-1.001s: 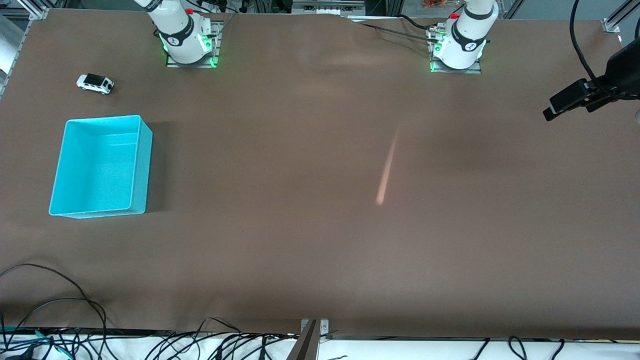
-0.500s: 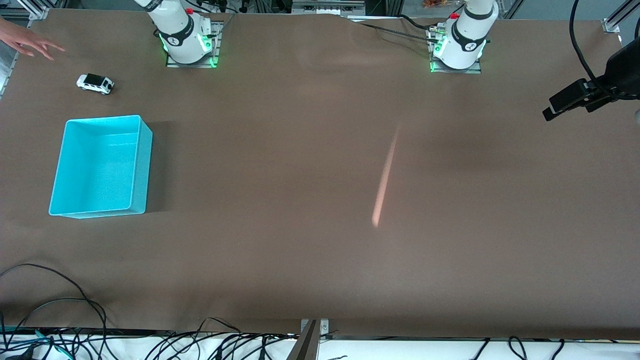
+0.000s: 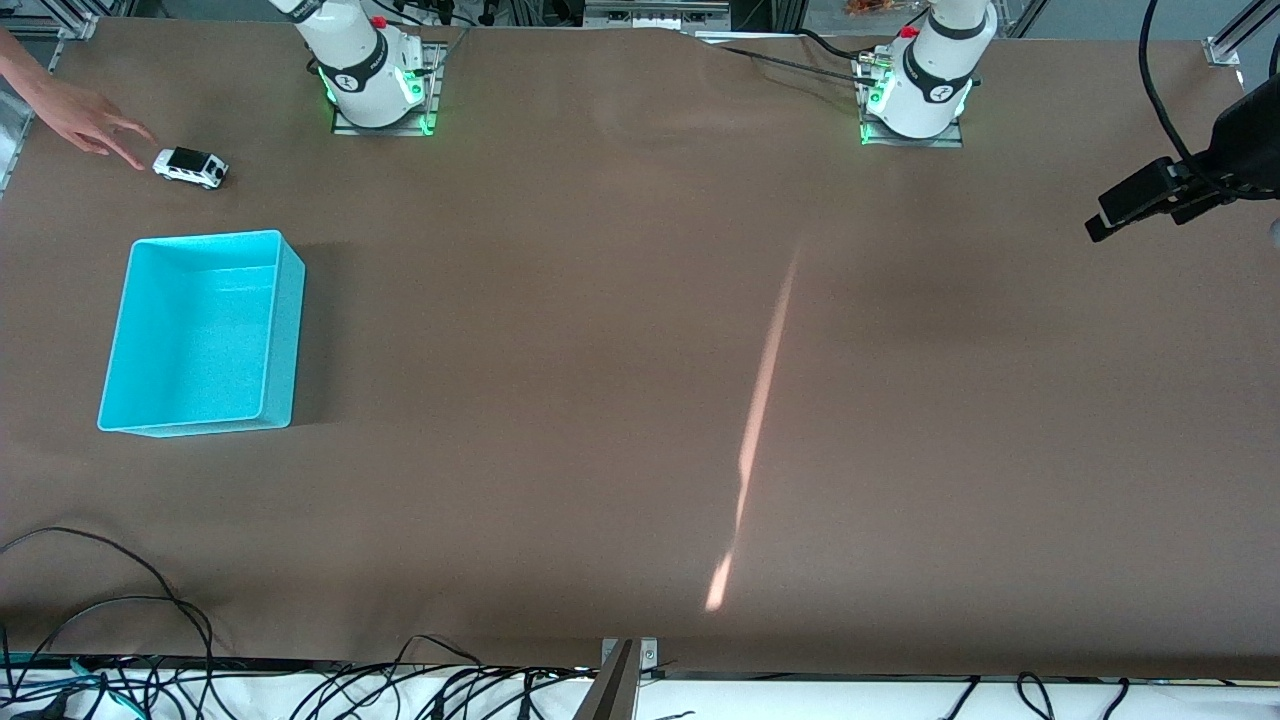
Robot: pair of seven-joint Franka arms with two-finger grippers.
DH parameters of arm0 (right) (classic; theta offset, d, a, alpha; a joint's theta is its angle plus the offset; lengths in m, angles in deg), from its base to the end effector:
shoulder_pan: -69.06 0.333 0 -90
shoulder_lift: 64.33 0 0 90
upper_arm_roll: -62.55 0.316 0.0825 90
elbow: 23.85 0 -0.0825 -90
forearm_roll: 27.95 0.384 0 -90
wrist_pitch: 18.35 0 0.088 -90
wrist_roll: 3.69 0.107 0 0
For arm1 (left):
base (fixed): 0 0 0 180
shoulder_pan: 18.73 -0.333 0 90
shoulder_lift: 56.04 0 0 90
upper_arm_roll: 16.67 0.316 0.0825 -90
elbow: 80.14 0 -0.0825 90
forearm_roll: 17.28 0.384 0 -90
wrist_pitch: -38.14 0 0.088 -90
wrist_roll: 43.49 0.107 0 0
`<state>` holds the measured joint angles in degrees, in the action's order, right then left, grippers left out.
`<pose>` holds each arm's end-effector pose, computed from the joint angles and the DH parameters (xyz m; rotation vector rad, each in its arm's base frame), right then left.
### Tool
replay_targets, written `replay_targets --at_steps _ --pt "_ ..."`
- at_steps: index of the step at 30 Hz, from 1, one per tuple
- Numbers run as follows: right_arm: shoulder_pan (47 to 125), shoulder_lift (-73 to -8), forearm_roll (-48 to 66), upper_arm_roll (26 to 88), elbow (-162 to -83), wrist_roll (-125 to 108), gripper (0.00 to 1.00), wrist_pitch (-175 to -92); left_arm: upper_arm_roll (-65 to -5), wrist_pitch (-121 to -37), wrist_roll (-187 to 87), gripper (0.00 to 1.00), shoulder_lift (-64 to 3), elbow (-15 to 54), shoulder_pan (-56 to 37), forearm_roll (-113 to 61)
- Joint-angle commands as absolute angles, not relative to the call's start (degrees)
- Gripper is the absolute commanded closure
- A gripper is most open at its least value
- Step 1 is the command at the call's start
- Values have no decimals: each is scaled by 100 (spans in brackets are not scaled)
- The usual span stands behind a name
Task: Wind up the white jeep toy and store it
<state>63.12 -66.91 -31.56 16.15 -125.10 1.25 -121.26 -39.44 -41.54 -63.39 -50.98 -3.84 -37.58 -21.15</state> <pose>0.3316 -0.4505 0.5679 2.7205 -1.4650 0.0671 0.5587 -0.0340 0.6744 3.0195 0.4079 -0.0648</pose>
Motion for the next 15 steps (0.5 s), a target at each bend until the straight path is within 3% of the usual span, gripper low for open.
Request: replay_targets --at_steps 1,10,15 --pt "6220 -6969 -3709 2141 -12633 958 2 -12075 -3952 -4052 -6230 0 -5120 -456 -3754 -2045" --pt "5675 -7277 -3753 2914 -13108 1098 3 -12056 -3961 -4052 -6230 0 -5120 -456 -3754 -2053" --pt "5622 -7268 -3815 3038 -13353 1520 6 -12591 -3961 -4052 -6230 0 -5120 -456 -3754 -2053"
